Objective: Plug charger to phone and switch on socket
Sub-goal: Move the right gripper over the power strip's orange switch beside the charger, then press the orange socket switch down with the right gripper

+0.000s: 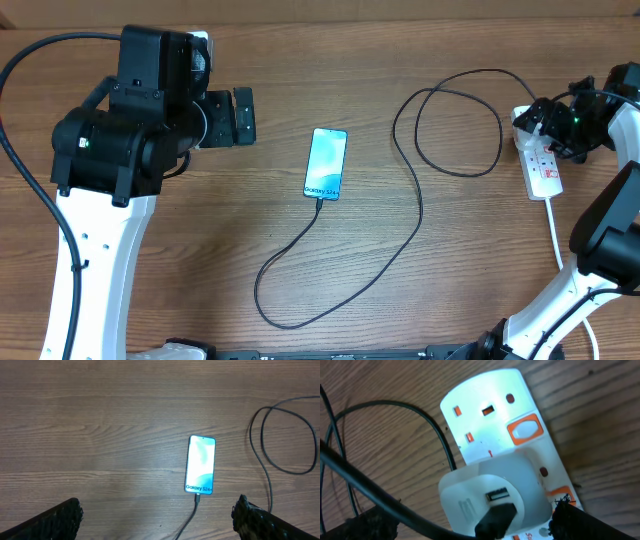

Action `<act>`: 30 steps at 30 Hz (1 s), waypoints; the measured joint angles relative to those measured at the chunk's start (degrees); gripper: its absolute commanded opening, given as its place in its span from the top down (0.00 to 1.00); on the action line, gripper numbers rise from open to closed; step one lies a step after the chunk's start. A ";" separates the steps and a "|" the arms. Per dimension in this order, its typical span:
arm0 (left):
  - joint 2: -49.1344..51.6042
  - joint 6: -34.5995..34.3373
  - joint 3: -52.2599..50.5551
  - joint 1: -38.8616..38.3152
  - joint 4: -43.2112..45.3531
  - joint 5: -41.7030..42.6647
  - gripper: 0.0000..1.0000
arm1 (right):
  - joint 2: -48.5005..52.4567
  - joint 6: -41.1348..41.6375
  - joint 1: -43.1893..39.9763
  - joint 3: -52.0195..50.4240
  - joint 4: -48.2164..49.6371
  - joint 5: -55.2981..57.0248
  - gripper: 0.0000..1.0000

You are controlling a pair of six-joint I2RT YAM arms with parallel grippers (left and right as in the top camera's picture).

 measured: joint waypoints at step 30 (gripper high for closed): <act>0.00 0.02 0.00 0.00 0.02 0.00 0.01 | 0.00 -0.50 -0.02 -3.96 5.95 0.07 0.00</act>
